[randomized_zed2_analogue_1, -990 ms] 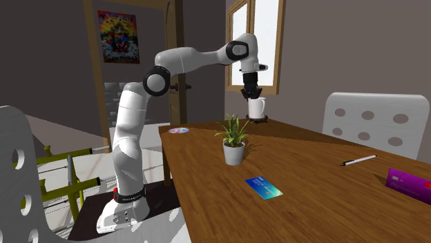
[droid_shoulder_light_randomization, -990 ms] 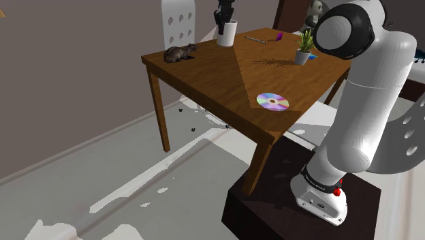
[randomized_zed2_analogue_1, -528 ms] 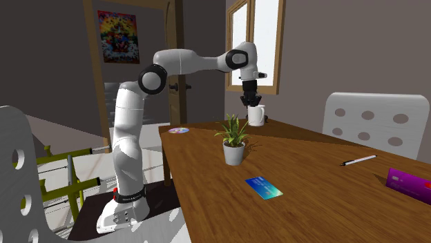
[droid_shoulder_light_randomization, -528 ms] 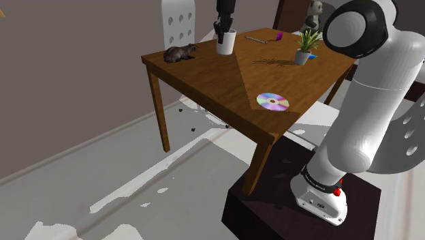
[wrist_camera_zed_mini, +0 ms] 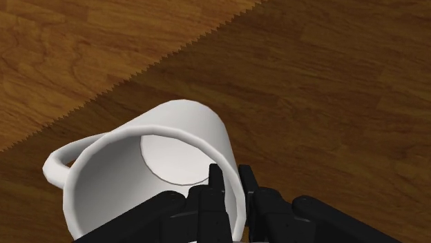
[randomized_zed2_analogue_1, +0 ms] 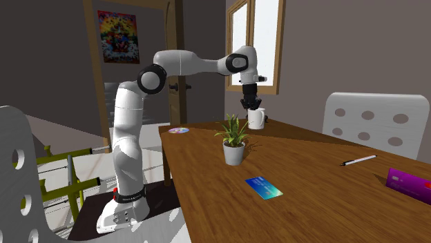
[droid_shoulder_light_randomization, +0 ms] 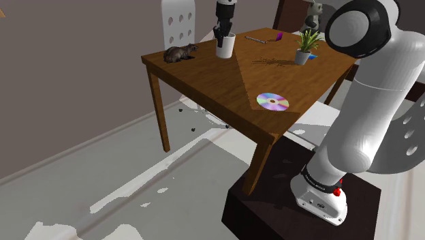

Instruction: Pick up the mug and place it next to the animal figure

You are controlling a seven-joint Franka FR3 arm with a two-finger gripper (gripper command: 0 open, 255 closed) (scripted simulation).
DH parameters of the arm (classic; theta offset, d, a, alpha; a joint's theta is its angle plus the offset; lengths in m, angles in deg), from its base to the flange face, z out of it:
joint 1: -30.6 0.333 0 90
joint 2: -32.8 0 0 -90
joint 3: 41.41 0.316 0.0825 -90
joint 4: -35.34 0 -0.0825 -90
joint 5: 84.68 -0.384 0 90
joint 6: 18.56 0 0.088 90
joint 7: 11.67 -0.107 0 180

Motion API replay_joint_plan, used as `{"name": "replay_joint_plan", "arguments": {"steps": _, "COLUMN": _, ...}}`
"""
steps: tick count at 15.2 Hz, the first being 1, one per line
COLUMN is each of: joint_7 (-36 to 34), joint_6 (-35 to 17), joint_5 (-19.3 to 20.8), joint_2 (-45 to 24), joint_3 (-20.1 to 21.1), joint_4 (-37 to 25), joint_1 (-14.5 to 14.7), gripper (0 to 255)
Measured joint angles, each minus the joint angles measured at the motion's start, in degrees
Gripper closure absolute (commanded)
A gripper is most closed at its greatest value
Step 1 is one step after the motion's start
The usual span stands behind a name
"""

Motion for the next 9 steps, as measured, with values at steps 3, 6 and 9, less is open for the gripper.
{"name": "replay_joint_plan", "arguments": {"steps": 3, "joint_7": 0.00, "joint_6": -0.02, "joint_5": 0.00, "joint_2": 0.01, "joint_3": 0.00, "joint_4": 0.01, "joint_1": 0.00, "gripper": 0}}
{"name": "replay_joint_plan", "arguments": {"steps": 6, "joint_7": 0.00, "joint_6": -0.02, "joint_5": 0.00, "joint_2": 0.02, "joint_3": 0.00, "joint_4": 0.02, "joint_1": 0.00, "gripper": 0}}
{"name": "replay_joint_plan", "arguments": {"steps": 9, "joint_7": 0.01, "joint_6": 1.00, "joint_5": -0.08, "joint_2": -0.34, "joint_3": -0.01, "joint_4": -1.37, "joint_1": -0.04, "gripper": 0}}
